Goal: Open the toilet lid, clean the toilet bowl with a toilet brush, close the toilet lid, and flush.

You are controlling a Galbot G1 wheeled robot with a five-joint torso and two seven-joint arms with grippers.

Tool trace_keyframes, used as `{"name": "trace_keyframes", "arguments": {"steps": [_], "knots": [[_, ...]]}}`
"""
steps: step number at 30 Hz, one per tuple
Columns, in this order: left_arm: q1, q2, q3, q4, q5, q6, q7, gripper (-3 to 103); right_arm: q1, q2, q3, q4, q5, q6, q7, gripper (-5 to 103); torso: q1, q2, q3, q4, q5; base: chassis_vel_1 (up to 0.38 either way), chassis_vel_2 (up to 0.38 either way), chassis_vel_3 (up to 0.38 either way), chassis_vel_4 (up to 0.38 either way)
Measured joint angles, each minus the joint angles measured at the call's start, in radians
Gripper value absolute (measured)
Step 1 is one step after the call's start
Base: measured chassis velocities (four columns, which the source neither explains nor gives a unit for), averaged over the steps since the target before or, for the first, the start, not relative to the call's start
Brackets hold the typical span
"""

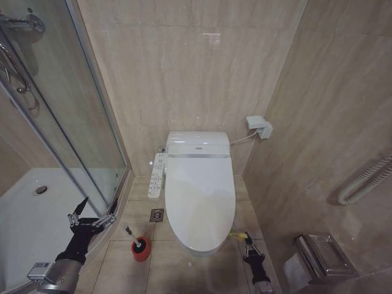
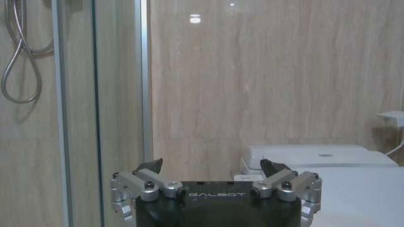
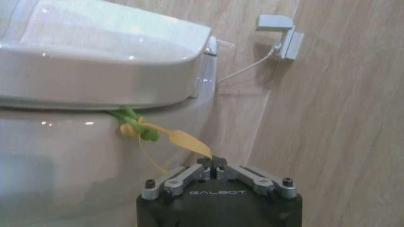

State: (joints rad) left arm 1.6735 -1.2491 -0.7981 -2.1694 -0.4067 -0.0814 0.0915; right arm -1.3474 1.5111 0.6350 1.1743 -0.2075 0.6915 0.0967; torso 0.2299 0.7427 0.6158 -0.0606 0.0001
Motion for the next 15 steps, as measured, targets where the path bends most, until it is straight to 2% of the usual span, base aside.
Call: {"name": "trace_keyframes", "arguments": {"steps": [1, 2, 8, 15], "knots": [[0.000, 0.000, 0.000, 0.000, 0.000, 0.000, 0.000, 100, -0.008, -0.002, -0.001, 0.016, 0.010, -0.001, 0.002, 10, 0.000, 0.000, 0.000, 0.0000, -0.0001, 0.000, 0.000, 0.000, 0.000], [0.000, 0.000, 0.000, 0.000, 0.000, 0.000, 0.000, 100, -0.017, -0.002, -0.001, 0.032, 0.018, 0.001, 0.006, 1, 0.000, 0.000, 0.000, 0.0000, -0.0002, 0.000, 0.000, 0.000, 0.000], [0.000, 0.000, 0.000, 0.000, 0.000, 0.000, 0.000, 100, -0.046, -0.002, 0.004, 0.083, 0.015, 0.024, 0.030, 1, 0.000, 0.000, 0.000, 0.0002, 0.0001, 0.000, 0.000, 0.000, 0.000], [0.000, 0.000, 0.000, 0.000, 0.000, 0.000, 0.000, 100, -0.110, -0.013, 0.030, 0.265, 0.013, 0.003, 0.038, 1, 0.000, 0.000, 0.000, 0.0002, 0.0005, 0.000, 0.000, 0.000, 0.000]]}}
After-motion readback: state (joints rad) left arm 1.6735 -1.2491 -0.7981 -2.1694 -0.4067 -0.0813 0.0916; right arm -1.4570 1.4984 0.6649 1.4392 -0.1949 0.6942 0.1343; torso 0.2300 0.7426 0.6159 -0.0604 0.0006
